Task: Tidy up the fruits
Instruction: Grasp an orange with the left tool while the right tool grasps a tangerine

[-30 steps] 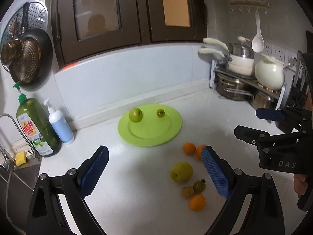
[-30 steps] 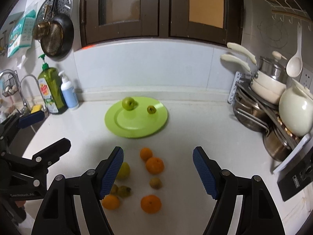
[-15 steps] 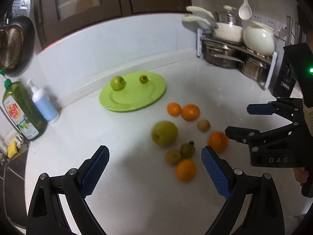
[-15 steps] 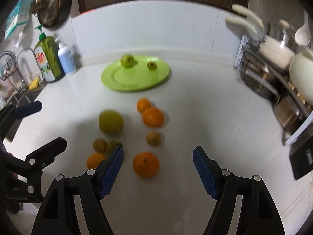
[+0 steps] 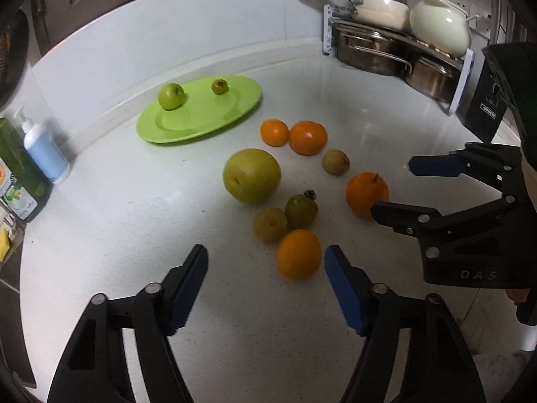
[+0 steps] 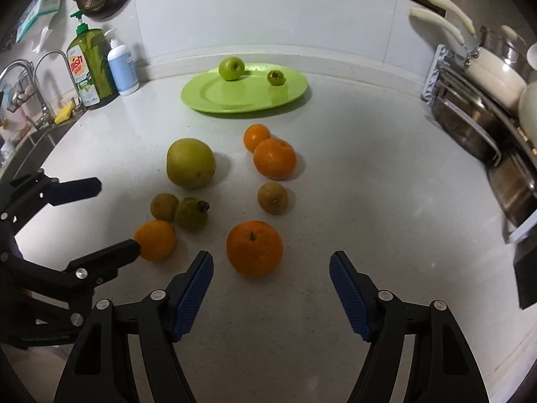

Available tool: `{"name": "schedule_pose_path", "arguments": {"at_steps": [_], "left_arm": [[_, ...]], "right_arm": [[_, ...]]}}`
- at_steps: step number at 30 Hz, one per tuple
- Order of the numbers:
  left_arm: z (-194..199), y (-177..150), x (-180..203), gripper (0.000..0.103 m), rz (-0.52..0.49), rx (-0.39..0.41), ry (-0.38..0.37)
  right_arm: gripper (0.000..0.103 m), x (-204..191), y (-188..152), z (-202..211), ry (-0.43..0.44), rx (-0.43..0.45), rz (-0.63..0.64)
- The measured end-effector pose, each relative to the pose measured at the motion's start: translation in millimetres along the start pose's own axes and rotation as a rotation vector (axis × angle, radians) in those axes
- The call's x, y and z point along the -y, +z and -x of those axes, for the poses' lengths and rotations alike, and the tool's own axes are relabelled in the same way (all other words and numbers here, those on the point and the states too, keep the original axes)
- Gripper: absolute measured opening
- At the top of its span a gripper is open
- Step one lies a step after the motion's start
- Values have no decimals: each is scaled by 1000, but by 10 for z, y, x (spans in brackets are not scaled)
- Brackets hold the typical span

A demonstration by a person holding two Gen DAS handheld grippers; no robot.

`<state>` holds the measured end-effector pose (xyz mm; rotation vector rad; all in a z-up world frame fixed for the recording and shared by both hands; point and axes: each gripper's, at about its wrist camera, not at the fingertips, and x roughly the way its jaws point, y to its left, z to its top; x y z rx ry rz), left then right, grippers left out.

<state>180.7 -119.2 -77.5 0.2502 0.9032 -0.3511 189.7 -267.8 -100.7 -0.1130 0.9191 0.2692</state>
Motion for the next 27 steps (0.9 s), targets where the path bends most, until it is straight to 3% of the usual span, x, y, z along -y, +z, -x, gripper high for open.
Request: {"name": "schedule_pose_path", "arguments": {"at_steps": [7, 11, 23, 27], "left_arm": [[-84, 9, 58, 47, -10, -24, -73], [-156, 21, 61, 41, -3, -48, -104], [-287, 47, 43, 33, 11, -80, -125], [-300, 52, 26, 33, 16, -83, -136]], "right_arm": [[63, 29, -15, -114, 38, -26, -12], [60, 11, -12, -176, 45, -33, -5], [52, -39, 42, -296, 70, -36, 11], [44, -67, 38, -322, 76, -46, 16]]}}
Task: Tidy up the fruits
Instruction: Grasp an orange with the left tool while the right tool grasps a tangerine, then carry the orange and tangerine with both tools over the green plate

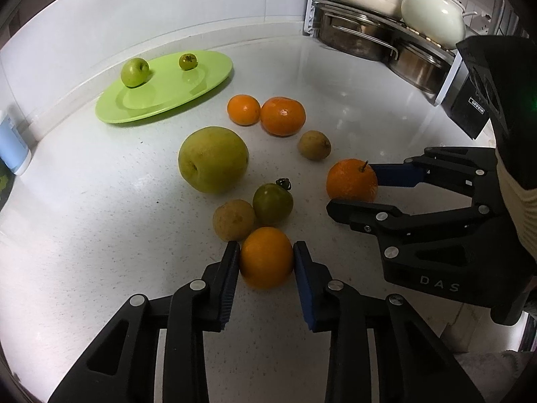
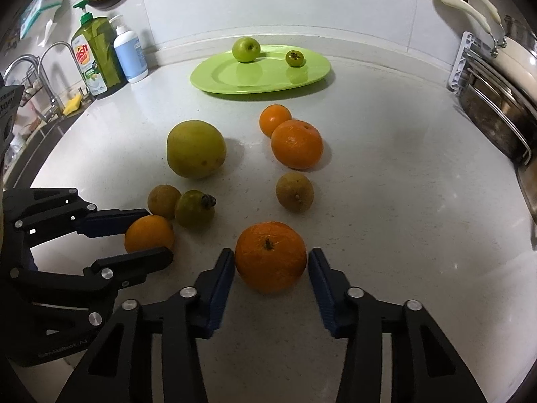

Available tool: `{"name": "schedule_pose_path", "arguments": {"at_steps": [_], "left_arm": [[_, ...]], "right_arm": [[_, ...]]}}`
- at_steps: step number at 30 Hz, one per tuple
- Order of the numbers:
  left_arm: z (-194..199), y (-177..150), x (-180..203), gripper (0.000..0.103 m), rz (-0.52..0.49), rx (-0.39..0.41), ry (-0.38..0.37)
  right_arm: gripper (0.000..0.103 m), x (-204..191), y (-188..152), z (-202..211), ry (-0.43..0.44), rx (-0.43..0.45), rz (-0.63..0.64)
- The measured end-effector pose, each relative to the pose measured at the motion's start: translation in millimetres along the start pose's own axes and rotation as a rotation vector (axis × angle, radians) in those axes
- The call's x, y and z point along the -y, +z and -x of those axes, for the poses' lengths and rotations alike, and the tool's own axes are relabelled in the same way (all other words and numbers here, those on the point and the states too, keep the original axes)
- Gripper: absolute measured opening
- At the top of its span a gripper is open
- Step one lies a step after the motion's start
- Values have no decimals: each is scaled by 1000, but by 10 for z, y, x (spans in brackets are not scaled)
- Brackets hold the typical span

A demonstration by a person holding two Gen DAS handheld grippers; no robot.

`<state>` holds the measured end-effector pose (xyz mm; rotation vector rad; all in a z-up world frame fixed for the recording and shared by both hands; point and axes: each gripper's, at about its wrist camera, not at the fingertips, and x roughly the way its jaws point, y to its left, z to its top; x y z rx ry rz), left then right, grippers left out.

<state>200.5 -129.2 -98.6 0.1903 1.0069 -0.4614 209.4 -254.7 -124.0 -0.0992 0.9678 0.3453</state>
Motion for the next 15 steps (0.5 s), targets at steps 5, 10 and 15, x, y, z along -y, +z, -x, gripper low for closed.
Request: {"name": "schedule_pose_path", "arguments": {"at_steps": [5, 10, 15], "left_arm": [[14, -8, -1, 32, 1, 2, -11], [87, -12, 5, 32, -6, 28, -2], [144, -3, -14, 32, -3, 45, 14]], "right_arm": [[42, -10, -12, -3, -5, 1, -1], [42, -6, -23, 3, 1, -1, -9], [42, -22, -26, 44, 5, 5, -13]]}}
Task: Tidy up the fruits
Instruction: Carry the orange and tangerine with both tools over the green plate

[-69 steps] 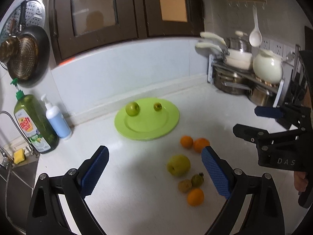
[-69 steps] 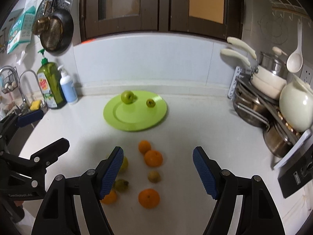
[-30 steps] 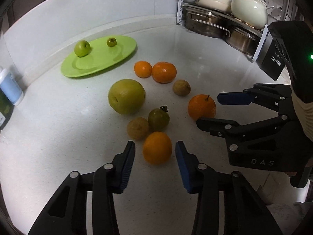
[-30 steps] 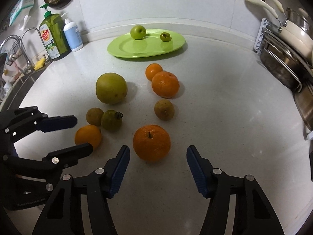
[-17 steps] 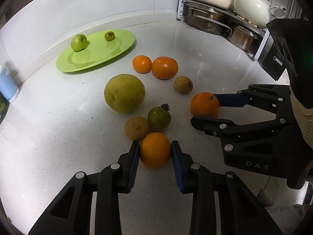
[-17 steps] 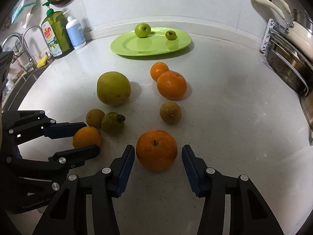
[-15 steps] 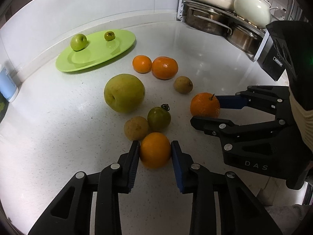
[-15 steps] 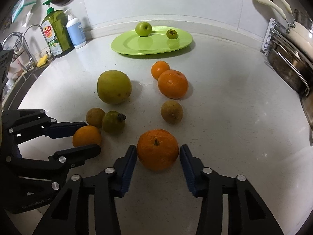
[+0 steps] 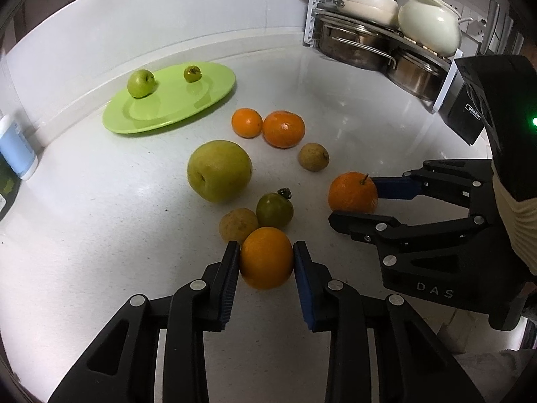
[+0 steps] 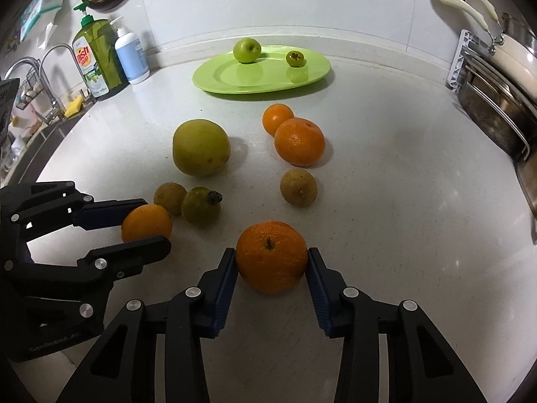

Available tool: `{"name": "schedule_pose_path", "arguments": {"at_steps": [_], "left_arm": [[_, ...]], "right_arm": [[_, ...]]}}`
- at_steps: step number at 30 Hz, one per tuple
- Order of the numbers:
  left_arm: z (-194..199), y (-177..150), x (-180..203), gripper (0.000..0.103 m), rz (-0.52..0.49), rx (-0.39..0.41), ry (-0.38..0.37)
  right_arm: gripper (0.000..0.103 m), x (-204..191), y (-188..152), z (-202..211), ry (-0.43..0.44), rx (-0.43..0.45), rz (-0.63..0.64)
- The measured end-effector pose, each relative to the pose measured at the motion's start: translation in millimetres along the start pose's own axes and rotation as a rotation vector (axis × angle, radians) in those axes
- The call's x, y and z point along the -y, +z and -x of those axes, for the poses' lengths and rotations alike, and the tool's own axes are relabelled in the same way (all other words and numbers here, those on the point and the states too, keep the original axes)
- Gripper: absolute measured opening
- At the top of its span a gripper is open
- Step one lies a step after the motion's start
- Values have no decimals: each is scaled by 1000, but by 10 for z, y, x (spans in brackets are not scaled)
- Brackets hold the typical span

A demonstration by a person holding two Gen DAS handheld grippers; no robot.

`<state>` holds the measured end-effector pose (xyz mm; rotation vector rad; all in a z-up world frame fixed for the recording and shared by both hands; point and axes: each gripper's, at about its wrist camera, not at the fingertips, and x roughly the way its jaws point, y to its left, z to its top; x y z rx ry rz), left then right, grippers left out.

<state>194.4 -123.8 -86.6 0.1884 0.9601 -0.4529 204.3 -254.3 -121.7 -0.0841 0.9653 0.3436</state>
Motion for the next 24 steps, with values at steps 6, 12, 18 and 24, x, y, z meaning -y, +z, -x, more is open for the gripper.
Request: {"name": "schedule_pose_path", "arguments": {"at_steps": [6, 12, 18, 24], "left_arm": [[78, 18, -19, 32, 6, 28, 10], [212, 72, -55, 32, 7, 81, 17], [373, 139, -113, 32, 13, 133, 24], [538, 245, -262, 32, 39, 185, 31]], "right_arm": [[42, -33, 16, 80, 4, 19, -1], [42, -64, 62, 212, -5, 48, -7], [42, -105, 166, 401, -19, 96, -15], [42, -142, 342, 558, -27, 159, -32]]}}
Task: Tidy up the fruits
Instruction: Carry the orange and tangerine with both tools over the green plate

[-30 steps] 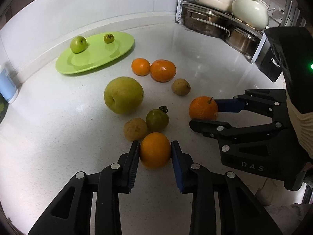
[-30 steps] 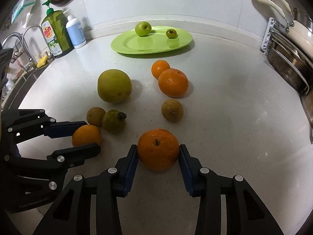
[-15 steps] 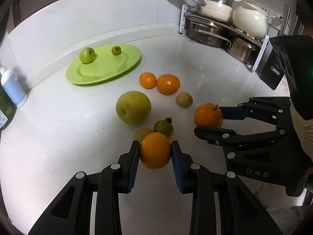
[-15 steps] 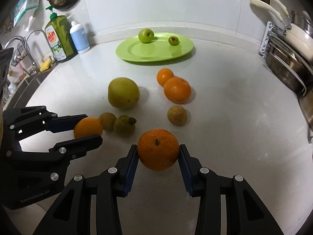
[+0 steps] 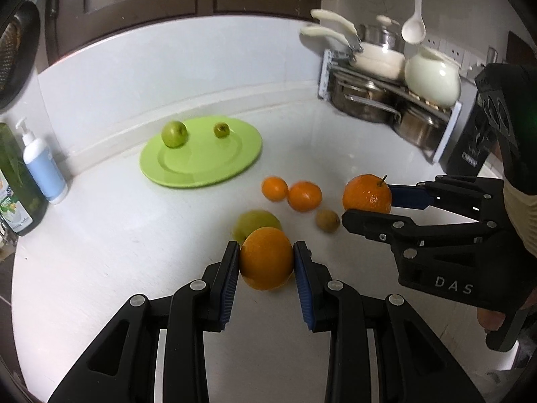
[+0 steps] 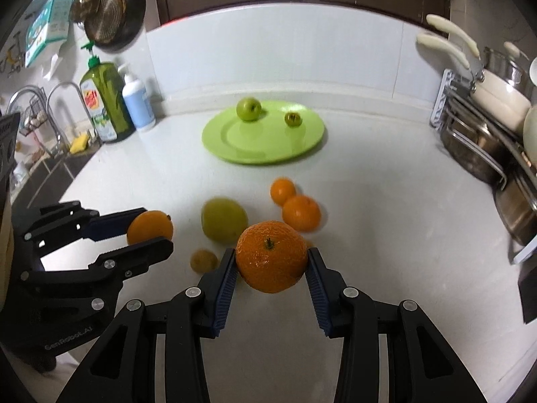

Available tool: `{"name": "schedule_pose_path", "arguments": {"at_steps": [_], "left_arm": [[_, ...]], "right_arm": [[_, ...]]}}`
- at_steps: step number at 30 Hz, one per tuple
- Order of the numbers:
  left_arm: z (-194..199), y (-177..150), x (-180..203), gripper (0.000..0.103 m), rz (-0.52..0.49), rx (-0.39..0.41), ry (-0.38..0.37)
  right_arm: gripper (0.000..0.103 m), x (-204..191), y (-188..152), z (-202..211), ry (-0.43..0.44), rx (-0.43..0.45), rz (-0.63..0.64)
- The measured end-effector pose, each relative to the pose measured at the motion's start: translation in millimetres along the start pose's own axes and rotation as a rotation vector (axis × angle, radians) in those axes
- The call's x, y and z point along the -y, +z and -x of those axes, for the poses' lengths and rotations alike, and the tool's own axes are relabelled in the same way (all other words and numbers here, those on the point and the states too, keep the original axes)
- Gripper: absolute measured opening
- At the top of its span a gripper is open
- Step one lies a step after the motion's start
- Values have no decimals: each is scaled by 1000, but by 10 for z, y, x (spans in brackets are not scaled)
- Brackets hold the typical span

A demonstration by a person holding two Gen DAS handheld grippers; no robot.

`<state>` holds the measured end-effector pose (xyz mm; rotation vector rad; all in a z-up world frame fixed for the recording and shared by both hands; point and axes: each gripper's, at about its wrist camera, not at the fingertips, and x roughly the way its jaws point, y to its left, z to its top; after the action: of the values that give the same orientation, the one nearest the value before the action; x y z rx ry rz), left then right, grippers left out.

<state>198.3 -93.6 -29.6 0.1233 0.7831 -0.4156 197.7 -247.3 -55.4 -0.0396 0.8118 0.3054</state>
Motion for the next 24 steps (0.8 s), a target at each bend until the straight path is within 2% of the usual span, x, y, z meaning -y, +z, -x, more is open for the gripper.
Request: {"name": "schedule_pose_path", "arguments": {"at_steps": [8, 14, 24], "left_arm": [[140, 225, -169, 32, 4, 75, 52], [174, 487, -262, 32, -9, 131, 95], [42, 940, -472, 32, 5, 156, 109]], "right_arm": [[42, -64, 297, 67, 6, 87, -41], [42, -107, 556, 34, 3, 120, -15], [42, -122, 1047, -60, 33, 158, 21]]}}
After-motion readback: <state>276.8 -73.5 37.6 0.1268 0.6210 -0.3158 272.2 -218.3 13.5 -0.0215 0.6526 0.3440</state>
